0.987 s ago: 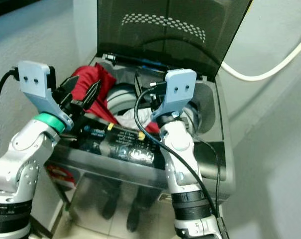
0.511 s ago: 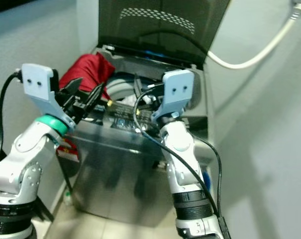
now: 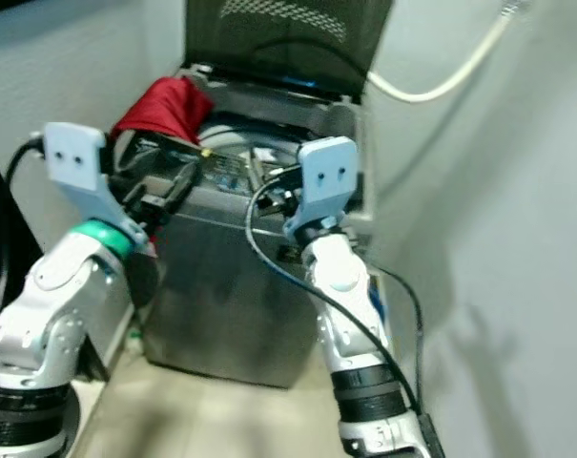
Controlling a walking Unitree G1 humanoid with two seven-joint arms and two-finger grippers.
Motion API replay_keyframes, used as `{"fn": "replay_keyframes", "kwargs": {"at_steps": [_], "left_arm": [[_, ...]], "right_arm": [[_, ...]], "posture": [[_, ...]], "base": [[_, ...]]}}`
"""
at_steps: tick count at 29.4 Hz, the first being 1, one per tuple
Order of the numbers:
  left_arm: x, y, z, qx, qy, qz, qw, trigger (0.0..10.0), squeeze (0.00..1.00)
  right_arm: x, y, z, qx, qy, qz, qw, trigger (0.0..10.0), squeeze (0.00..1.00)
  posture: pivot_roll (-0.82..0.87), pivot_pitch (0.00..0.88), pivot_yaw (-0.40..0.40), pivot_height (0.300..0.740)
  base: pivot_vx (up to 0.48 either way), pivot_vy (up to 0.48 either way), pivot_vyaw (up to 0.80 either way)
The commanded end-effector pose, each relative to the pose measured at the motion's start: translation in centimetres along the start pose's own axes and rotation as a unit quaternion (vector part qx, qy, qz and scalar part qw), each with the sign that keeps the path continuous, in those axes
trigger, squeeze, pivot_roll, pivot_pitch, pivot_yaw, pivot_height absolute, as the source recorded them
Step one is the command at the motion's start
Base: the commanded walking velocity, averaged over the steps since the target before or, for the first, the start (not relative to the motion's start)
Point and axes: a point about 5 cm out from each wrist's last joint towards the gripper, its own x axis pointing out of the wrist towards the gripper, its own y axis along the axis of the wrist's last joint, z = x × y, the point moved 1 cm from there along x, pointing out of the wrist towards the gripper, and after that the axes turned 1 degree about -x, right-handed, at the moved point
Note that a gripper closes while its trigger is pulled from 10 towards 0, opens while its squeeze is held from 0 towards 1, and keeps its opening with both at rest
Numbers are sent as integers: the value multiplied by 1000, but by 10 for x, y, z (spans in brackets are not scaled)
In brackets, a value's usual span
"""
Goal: Clothes washing
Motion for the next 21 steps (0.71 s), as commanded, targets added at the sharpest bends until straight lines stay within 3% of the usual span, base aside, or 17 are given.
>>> {"fn": "replay_keyframes", "kwargs": {"at_steps": [1,3,8,10,11,13,14,16,21], "left_arm": [[-3,-12,-3,-5,7,-24,1000,10000,0],[-7,-29,0,-22,0,-55,998,10000,0],[-8,-35,1,-26,-2,-66,997,10000,0],[-16,-63,3,-38,-8,-109,993,10000,0],[-16,-63,3,-38,-8,-109,993,10000,0],[-25,-90,6,-37,-12,-150,988,10000,0],[-25,-90,6,-37,-12,-150,988,10000,0],[-32,-106,7,-31,-13,-176,984,10000,0],[-39,-118,8,-24,-11,-192,981,10000,0]], "right_arm": [[-4,-11,-2,-9,3,-19,1000,10000,0],[-9,-25,6,-19,-16,-47,999,10000,0],[-11,-30,9,-21,-26,-59,998,10000,0],[-28,-56,24,-44,-52,-110,992,10000,0],[-28,-56,24,-44,-52,-110,992,10000,0],[-52,-83,33,-61,-56,-163,983,10000,0],[-52,-83,33,-61,-56,-163,983,10000,0],[-69,-98,31,-67,-44,-194,978,10000,0],[-79,-106,23,-70,-28,-207,975,10000,0]], "posture": [[163,0,-63,740],[161,0,-64,740],[161,0,-64,740],[139,0,-50,740],[139,0,-50,740],[125,0,-44,740],[125,0,-44,740],[104,0,-36,740],[101,0,-37,740]], "base": [[0,0,0],[0,0,0],[0,0,0],[0,0,0],[0,0,0],[0,0,0],[0,0,0],[0,0,0],[0,0,0]]}}
